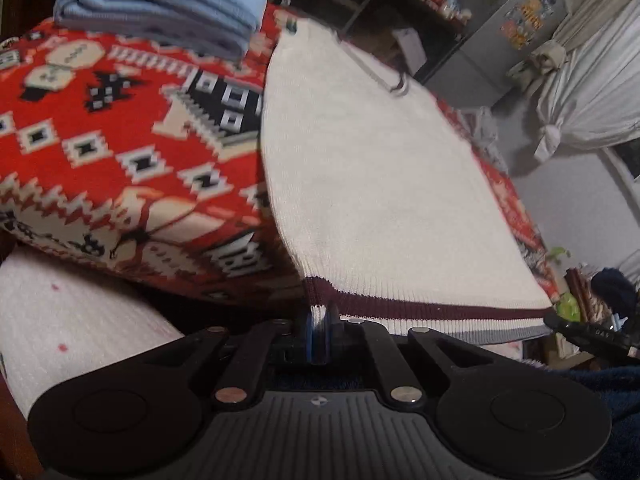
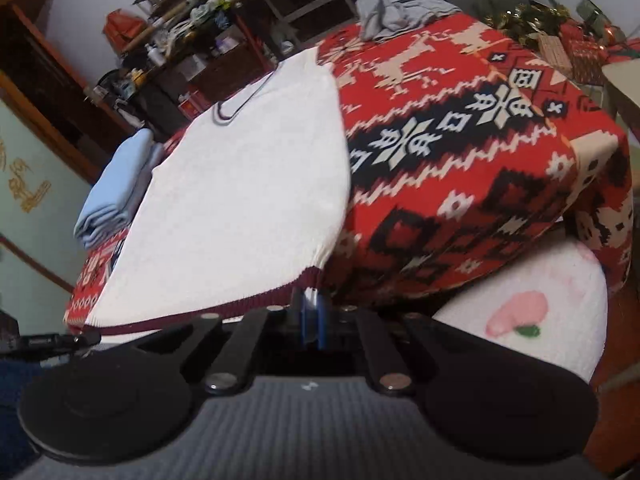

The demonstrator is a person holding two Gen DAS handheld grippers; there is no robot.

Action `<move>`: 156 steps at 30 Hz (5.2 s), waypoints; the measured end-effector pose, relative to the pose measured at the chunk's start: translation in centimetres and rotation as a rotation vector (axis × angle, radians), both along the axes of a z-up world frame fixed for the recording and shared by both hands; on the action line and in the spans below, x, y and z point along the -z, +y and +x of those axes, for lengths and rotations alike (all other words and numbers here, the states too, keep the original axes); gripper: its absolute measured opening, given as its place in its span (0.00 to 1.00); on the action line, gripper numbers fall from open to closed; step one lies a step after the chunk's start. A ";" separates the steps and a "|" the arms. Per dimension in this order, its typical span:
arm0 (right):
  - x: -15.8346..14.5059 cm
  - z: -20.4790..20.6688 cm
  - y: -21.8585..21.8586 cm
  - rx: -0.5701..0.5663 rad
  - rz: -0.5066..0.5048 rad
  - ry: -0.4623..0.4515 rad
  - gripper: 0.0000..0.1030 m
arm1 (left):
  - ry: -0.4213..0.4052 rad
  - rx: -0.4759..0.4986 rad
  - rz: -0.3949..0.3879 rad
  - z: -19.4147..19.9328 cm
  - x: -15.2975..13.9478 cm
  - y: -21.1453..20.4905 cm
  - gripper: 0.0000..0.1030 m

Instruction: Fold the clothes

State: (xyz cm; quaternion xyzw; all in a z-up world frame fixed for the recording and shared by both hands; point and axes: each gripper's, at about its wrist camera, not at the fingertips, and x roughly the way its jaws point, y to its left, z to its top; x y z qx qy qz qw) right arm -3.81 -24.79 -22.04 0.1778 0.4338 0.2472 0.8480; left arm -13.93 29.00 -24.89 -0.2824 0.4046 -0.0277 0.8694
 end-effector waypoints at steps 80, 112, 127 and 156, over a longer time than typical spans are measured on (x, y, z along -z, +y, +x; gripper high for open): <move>3.2 18.2 19.9 -0.160 -0.396 -0.390 1.00 | -0.190 0.045 0.609 23.2 2.8 -6.0 1.00; -1.6 20.0 15.6 -0.208 -0.298 -0.480 0.71 | -0.300 0.133 0.591 21.5 -2.1 -1.8 0.67; 1.9 27.3 14.5 -0.242 -0.231 -0.304 0.12 | -0.213 0.222 0.353 26.7 1.4 3.5 0.14; 2.0 30.2 14.9 -0.108 -0.245 -0.283 0.07 | -0.212 0.144 0.420 30.5 0.2 4.2 0.08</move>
